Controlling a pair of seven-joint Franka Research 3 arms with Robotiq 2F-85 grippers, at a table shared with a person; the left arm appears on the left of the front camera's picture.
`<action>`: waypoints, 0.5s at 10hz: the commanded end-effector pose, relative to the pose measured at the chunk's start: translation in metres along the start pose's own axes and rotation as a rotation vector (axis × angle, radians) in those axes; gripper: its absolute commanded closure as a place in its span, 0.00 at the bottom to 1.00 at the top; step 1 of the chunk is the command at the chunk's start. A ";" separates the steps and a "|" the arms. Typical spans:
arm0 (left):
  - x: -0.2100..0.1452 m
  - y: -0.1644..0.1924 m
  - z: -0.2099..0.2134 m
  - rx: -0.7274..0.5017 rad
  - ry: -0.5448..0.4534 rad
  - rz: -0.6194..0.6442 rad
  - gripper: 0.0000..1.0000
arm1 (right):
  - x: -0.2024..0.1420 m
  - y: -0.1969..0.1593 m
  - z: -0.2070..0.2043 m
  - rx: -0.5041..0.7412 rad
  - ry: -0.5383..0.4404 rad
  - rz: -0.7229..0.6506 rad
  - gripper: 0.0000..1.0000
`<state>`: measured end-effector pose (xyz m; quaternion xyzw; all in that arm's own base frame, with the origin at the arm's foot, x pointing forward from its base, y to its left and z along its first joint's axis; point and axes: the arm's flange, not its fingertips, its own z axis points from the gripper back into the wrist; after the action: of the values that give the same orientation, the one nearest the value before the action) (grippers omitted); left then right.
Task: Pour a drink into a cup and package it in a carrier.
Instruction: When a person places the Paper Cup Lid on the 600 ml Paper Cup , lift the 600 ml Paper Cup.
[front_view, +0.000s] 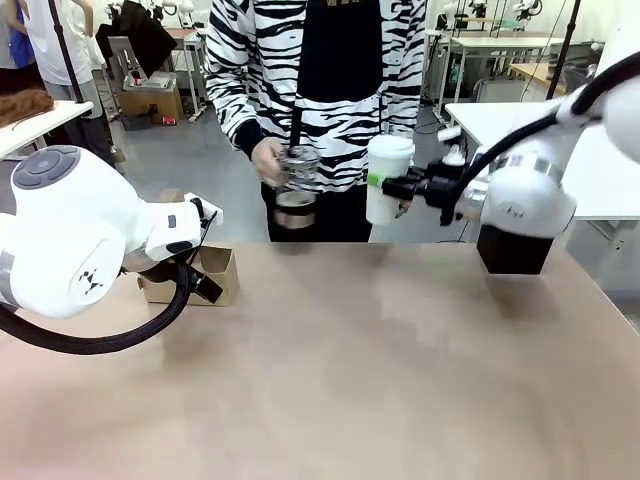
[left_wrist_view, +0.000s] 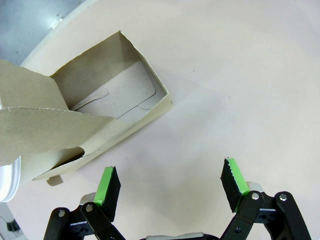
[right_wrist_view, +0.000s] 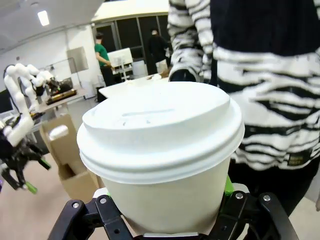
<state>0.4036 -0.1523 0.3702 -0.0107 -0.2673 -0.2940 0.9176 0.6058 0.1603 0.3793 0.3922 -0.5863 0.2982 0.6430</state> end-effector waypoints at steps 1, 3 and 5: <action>0.000 0.001 0.000 -0.002 -0.001 0.002 0.00 | 0.064 0.023 0.019 0.010 0.045 0.001 0.20; 0.000 0.001 0.000 -0.002 -0.001 0.002 0.00 | 0.125 0.049 0.047 0.034 0.038 0.037 0.20; 0.000 0.001 0.000 -0.002 -0.001 0.002 0.00 | 0.162 0.074 0.072 0.087 0.009 0.046 0.20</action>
<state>0.4037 -0.1526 0.3705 -0.0107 -0.2675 -0.2942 0.9175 0.5430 0.1330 0.5497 0.3847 -0.5915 0.3365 0.6237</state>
